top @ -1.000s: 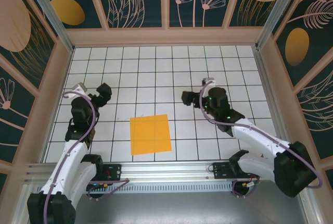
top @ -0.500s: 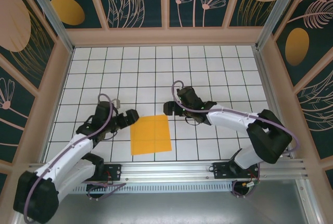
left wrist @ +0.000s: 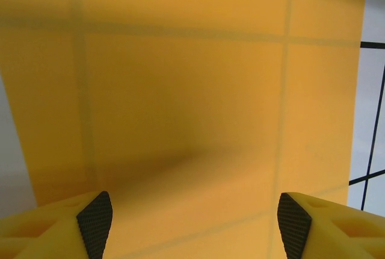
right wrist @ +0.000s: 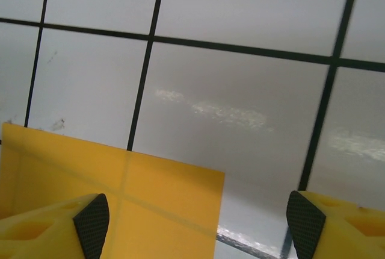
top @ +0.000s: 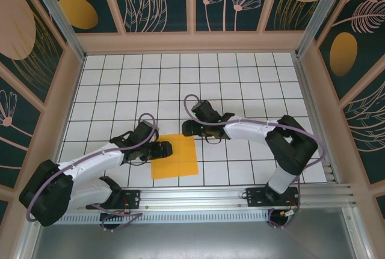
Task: Fold a paper plane with a square sheet of paper (fold left side to right side)
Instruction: Pick up the square sheet of paper from the bottom-center of the table.
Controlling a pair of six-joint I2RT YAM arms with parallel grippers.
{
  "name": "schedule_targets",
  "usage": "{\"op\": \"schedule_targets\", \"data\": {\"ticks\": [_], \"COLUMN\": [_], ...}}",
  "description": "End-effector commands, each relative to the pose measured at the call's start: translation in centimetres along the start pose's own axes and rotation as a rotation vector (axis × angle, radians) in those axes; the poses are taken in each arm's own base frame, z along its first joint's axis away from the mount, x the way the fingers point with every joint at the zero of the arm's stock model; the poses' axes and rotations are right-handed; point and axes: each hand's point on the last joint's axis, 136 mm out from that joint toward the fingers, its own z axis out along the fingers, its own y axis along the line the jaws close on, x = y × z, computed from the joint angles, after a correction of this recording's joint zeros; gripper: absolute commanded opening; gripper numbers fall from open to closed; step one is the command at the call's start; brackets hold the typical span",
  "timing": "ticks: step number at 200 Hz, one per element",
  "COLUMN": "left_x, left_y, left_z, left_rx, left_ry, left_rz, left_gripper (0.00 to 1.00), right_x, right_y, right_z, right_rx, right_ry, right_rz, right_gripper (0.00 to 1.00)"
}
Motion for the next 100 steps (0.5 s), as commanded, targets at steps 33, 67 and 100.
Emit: {"op": "schedule_targets", "data": {"ticks": [33, 67, 100], "left_x": [0.4, 0.7, 0.7], "left_y": [0.5, 0.8, 1.1], "left_z": [0.9, 1.5, 1.6], "left_rx": [-0.024, -0.032, -0.047], "left_ry": [0.012, 0.028, 0.027], "left_rz": [-0.003, -0.004, -0.002], "left_gripper": [0.71, 0.67, 0.67], "right_x": [1.8, 3.6, 5.4], "right_y": [1.2, 1.3, 1.2], "right_z": [1.9, 2.7, 2.9], "right_rx": [0.044, 0.063, 0.065], "right_ry": [0.086, 0.137, 0.188], "right_rz": [-0.028, -0.034, -0.025], "right_gripper": [0.79, 0.79, 0.79]}}
